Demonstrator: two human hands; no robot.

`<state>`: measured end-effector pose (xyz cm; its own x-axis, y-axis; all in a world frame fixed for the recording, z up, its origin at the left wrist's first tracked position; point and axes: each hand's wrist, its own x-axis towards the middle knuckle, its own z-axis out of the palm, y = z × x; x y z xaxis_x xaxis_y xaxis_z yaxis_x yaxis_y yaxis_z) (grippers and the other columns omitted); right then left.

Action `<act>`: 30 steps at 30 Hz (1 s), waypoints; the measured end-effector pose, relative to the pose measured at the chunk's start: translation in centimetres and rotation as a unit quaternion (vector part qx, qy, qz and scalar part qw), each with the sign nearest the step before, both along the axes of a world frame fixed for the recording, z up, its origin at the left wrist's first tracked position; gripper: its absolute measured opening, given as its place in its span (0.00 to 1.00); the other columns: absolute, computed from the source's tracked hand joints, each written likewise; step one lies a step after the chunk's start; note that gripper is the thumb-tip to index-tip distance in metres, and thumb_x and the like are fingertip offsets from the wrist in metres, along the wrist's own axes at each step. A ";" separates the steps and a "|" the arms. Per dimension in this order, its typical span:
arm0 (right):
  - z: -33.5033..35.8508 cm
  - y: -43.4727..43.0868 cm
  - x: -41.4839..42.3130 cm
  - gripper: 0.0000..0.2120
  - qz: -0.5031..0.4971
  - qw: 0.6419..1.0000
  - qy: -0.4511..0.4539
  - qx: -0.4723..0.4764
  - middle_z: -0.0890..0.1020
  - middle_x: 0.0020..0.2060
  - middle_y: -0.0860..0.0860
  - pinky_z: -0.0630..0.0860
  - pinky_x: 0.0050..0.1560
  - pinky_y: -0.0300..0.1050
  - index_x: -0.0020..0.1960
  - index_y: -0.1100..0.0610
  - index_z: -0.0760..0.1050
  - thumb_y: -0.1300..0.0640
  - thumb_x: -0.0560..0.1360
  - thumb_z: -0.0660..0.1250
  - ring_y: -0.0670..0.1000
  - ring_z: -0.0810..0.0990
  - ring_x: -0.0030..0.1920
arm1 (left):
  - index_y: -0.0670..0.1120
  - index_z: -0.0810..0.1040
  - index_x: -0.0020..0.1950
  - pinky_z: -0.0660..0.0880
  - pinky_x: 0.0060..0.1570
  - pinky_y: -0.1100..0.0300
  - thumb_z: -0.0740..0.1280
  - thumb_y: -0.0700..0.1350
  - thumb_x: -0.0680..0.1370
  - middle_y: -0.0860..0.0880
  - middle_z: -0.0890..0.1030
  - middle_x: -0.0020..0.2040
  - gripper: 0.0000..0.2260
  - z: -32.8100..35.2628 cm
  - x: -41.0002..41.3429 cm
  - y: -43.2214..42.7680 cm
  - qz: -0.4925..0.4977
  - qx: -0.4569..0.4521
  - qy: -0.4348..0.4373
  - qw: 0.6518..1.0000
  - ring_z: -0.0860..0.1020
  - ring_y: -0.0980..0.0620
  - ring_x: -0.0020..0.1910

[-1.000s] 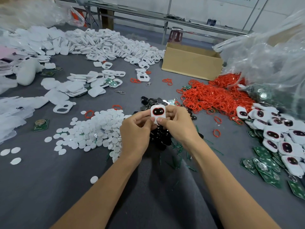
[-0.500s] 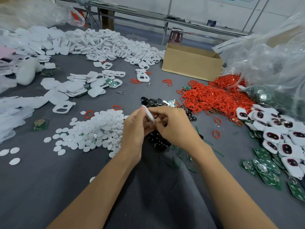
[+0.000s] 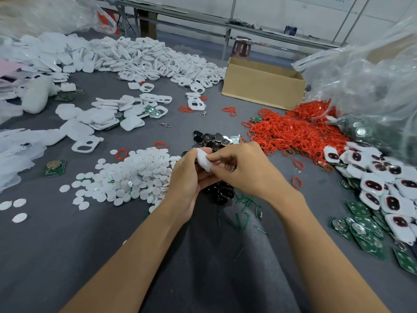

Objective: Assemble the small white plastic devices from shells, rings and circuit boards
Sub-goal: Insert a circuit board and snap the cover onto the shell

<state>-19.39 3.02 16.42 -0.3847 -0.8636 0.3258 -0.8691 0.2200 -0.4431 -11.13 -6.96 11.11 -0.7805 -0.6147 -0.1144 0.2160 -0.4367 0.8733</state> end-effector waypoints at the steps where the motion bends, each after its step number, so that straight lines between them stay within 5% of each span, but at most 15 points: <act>1: 0.0 0.0 0.0 0.05 -0.003 1.000 0.007 0.005 0.82 0.34 0.58 0.75 0.40 0.48 0.45 0.60 0.83 0.63 0.71 0.69 0.56 0.78 0.35 | 0.44 0.80 0.50 0.79 0.35 0.62 0.53 0.45 0.83 0.46 0.86 0.39 0.16 -0.1 0.0 0.0 0.000 -0.017 -0.008 1.000 0.85 0.52 0.39; 6: 0.0 -0.2 0.3 0.05 -0.019 1.000 0.019 0.001 0.79 0.30 0.58 0.73 0.38 0.49 0.39 0.61 0.81 0.61 0.70 0.67 0.60 0.76 0.35 | 0.40 0.80 0.54 0.79 0.36 0.60 0.55 0.50 0.84 0.41 0.85 0.41 0.18 -0.5 -0.2 0.4 0.024 -0.090 -0.043 0.995 0.84 0.50 0.40; 13: 0.4 0.2 0.2 0.04 -0.026 0.998 -0.043 0.027 0.78 0.28 0.42 0.72 0.36 0.30 0.44 0.57 0.84 0.60 0.69 0.72 0.41 0.77 0.30 | 0.39 0.81 0.49 0.80 0.34 0.59 0.56 0.50 0.84 0.39 0.84 0.42 0.19 -0.3 0.0 0.7 0.036 -0.117 -0.047 0.991 0.84 0.47 0.39; 18: 0.0 -0.1 0.8 0.23 -0.024 0.999 -0.048 -0.006 0.84 0.44 0.49 0.79 0.48 0.40 0.60 0.54 0.78 0.61 0.66 0.72 0.44 0.82 0.42 | 0.44 0.83 0.44 0.79 0.30 0.59 0.58 0.51 0.83 0.37 0.83 0.43 0.18 -0.2 0.0 0.9 0.060 -0.134 -0.059 0.987 0.82 0.48 0.36; 22: -0.1 -0.2 1.1 0.15 -0.001 0.999 -0.033 -0.016 0.83 0.35 0.54 0.79 0.43 0.53 0.51 0.55 0.81 0.61 0.65 0.68 0.56 0.81 0.37 | 0.47 0.83 0.40 0.81 0.35 0.49 0.57 0.54 0.83 0.41 0.84 0.38 0.21 -0.4 0.2 0.9 0.077 -0.180 -0.082 0.977 0.83 0.40 0.38; 26: 0.0 -0.4 1.3 0.09 -0.006 0.998 -0.058 -0.012 0.82 0.32 0.52 0.78 0.40 0.50 0.42 0.55 0.80 0.61 0.64 0.64 0.53 0.80 0.34 | 0.47 0.83 0.40 0.76 0.24 0.60 0.57 0.55 0.83 0.47 0.83 0.31 0.21 0.1 0.2 1.0 0.052 -0.152 -0.078 0.984 0.81 0.48 0.26; 30: -0.1 -0.4 1.0 0.10 -0.025 0.999 -0.030 -0.030 0.78 0.28 0.53 0.75 0.35 0.48 0.40 0.55 0.80 0.60 0.65 0.60 0.53 0.71 0.28 | 0.40 0.79 0.42 0.75 0.25 0.60 0.59 0.51 0.83 0.43 0.81 0.32 0.19 0.1 0.3 0.7 -0.005 -0.115 -0.047 0.992 0.79 0.48 0.27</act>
